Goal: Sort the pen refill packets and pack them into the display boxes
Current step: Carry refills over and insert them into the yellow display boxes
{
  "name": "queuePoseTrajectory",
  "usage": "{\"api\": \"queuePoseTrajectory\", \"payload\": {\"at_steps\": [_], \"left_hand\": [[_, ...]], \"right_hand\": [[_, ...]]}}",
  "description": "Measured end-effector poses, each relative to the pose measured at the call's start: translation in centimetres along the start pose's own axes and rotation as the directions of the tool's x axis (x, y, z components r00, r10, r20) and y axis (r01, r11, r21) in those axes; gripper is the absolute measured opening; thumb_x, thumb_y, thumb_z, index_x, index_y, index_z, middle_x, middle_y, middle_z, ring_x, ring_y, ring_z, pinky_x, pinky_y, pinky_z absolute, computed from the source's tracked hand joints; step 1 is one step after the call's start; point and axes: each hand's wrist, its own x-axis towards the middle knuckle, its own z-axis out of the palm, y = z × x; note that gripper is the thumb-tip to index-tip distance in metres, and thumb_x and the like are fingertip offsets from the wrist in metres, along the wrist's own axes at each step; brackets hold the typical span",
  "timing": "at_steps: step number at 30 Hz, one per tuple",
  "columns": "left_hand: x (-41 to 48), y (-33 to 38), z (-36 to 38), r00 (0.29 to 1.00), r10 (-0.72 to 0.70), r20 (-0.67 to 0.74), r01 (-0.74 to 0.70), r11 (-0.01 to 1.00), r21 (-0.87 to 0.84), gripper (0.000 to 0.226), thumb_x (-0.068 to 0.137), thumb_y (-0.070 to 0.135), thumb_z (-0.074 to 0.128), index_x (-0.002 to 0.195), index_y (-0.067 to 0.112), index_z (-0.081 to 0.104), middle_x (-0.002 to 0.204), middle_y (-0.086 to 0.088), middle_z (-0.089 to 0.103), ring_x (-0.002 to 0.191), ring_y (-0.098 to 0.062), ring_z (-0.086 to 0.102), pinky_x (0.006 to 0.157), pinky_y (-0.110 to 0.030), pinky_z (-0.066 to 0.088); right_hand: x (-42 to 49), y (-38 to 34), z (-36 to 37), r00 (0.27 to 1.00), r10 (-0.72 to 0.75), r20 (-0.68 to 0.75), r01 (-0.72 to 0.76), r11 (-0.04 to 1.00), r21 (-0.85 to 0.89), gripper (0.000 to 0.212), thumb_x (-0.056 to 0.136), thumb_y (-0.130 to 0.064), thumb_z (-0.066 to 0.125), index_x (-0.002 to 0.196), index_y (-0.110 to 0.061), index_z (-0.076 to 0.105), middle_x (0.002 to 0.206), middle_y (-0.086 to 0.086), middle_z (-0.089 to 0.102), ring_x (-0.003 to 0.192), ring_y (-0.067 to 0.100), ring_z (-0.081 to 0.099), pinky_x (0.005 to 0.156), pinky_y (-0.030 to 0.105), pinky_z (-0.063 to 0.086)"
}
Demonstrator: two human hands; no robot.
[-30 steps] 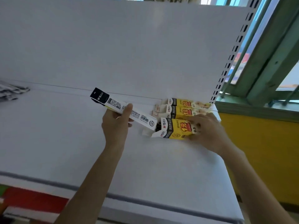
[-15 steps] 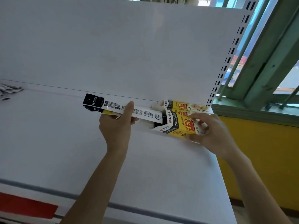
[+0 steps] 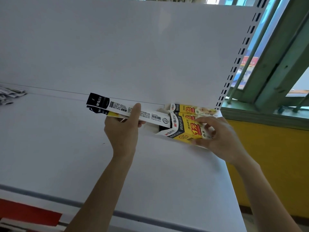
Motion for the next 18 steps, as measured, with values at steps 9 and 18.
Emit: {"api": "queuePoseTrajectory", "payload": {"at_steps": [9, 18], "left_hand": [[-0.2, -0.2, 0.4, 0.999, -0.035, 0.001, 0.035, 0.998, -0.057, 0.015, 0.081, 0.012, 0.069, 0.094, 0.012, 0.062, 0.073, 0.006, 0.068, 0.054, -0.009, 0.065, 0.049, -0.016, 0.047], [-0.8, -0.8, 0.5, 0.997, 0.081, 0.004, -0.080, 0.985, 0.153, 0.022, 0.078, 0.017, 0.073, 0.073, 0.031, 0.056, 0.073, 0.023, 0.061, 0.063, 0.012, 0.062, 0.056, -0.007, 0.048]], "right_hand": [[-0.4, -0.7, -0.1, 1.000, -0.006, -0.010, 0.005, 0.998, -0.064, 0.063, 0.064, -0.024, 0.083, 0.121, -0.032, 0.055, 0.088, -0.027, 0.035, 0.091, 0.007, 0.038, 0.066, 0.007, 0.028], [-0.8, -1.2, 0.7, 0.998, -0.067, 0.006, 0.068, 0.988, -0.136, 0.063, 0.065, -0.028, 0.082, 0.122, -0.029, 0.056, 0.089, -0.031, 0.036, 0.098, 0.009, 0.038, 0.088, 0.029, 0.037]]}}
